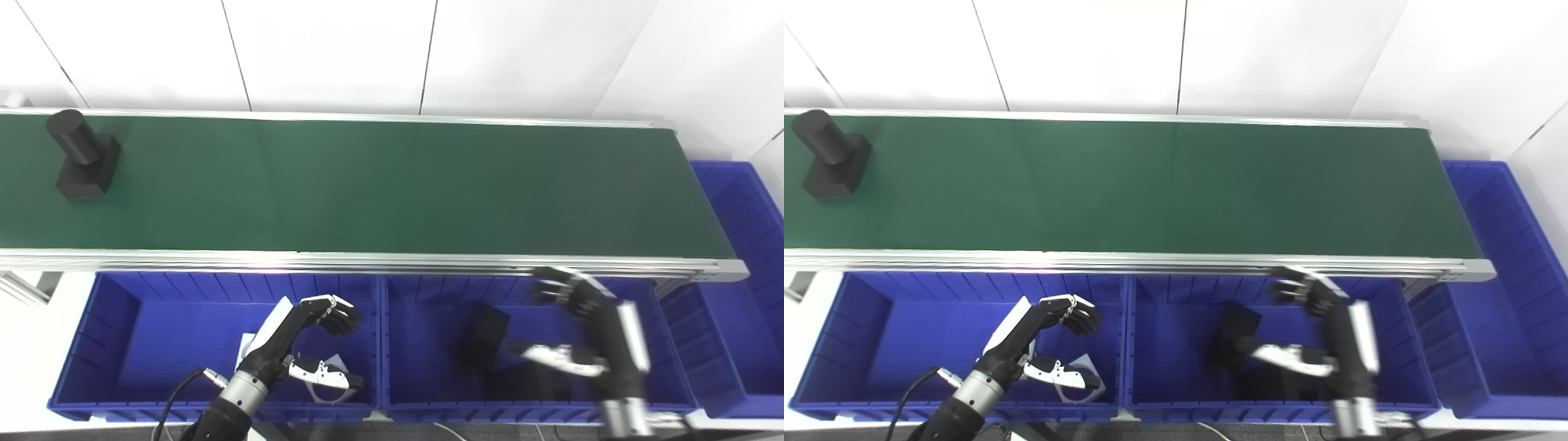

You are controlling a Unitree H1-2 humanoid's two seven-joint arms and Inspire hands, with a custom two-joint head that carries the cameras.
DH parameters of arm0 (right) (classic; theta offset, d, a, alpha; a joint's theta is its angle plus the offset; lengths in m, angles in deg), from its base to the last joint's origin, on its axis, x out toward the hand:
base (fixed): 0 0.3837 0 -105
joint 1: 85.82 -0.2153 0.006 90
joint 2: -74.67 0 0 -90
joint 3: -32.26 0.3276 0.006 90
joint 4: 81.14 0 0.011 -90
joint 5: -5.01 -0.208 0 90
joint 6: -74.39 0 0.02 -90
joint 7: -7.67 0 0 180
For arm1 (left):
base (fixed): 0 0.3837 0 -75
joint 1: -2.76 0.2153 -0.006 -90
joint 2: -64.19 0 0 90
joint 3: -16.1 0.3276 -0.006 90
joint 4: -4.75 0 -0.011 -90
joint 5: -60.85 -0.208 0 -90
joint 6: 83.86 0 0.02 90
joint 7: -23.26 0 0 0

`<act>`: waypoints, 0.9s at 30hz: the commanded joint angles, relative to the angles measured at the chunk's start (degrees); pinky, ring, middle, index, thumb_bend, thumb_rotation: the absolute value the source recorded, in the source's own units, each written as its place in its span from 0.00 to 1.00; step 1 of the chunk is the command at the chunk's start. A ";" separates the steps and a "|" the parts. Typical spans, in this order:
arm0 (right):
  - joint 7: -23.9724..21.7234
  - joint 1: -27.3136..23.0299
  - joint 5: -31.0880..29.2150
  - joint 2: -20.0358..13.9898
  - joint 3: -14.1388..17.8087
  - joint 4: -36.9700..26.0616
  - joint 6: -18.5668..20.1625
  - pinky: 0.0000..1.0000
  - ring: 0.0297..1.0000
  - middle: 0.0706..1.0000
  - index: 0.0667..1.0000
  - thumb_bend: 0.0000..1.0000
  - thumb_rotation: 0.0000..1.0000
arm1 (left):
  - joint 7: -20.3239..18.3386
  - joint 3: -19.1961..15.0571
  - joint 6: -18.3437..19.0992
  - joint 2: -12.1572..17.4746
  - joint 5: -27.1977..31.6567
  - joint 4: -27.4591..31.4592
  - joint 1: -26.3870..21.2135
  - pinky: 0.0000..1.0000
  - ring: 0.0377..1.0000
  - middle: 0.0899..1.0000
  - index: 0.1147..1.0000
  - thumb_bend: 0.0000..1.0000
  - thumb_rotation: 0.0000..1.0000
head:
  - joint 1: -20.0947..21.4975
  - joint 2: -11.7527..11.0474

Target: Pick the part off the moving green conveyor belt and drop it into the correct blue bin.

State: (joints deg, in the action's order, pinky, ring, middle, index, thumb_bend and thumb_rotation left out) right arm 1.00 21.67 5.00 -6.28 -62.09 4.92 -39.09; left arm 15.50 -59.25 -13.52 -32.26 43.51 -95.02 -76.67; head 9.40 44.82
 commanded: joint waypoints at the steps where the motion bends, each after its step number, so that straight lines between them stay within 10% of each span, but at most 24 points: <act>1: 0.32 -1.36 2.64 1.88 -1.62 0.71 -0.66 0.53 0.61 0.66 0.61 0.80 0.06 | 0.76 -0.18 -2.32 0.15 0.53 0.66 -1.38 0.55 0.54 0.52 0.54 0.88 0.00 | -0.47 0.03; 10: 2.09 -4.47 9.36 6.55 -6.75 12.52 -2.02 0.54 0.62 0.68 0.63 0.81 0.09 | 1.05 -0.26 -2.10 0.10 0.17 0.99 -1.11 0.56 0.54 0.52 0.53 0.88 0.00 | -1.34 0.05; 27: 3.45 -5.49 7.61 4.07 -8.27 17.35 -3.43 0.53 0.61 0.68 0.63 0.80 0.06 | 2.02 0.10 -2.94 -0.39 -0.89 -1.17 -1.35 0.54 0.54 0.52 0.54 0.87 0.00 | -4.87 -3.06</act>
State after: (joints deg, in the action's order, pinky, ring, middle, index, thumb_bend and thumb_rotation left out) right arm 4.01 17.09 13.60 -2.12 -70.05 23.15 -39.25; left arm 16.24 -59.22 -14.02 -32.36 42.97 -96.56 -76.93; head 4.57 41.75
